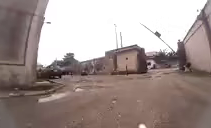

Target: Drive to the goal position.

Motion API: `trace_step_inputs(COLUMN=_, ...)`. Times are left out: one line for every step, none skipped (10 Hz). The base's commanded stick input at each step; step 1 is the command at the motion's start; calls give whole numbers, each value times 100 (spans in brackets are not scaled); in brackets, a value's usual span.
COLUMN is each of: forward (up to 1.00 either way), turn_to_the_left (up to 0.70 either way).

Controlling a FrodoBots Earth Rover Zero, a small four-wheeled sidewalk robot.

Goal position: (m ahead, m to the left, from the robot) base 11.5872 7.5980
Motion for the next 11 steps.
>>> trace_step_inputs(forward=70, turn_to_the_left=0)
trace_step_inputs(forward=70, turn_to_the_left=0)
trace_step_inputs(forward=70, turn_to_the_left=0)
trace_step_inputs(forward=70, turn_to_the_left=0)
trace_step_inputs(forward=70, turn_to_the_left=0)
trace_step_inputs(forward=70, turn_to_the_left=0)
trace_step_inputs(forward=70, turn_to_the_left=0)
trace_step_inputs(forward=70, turn_to_the_left=0)
trace_step_inputs(forward=70, turn_to_the_left=0)
trace_step_inputs(forward=70, turn_to_the_left=0)
trace_step_inputs(forward=70, turn_to_the_left=0)
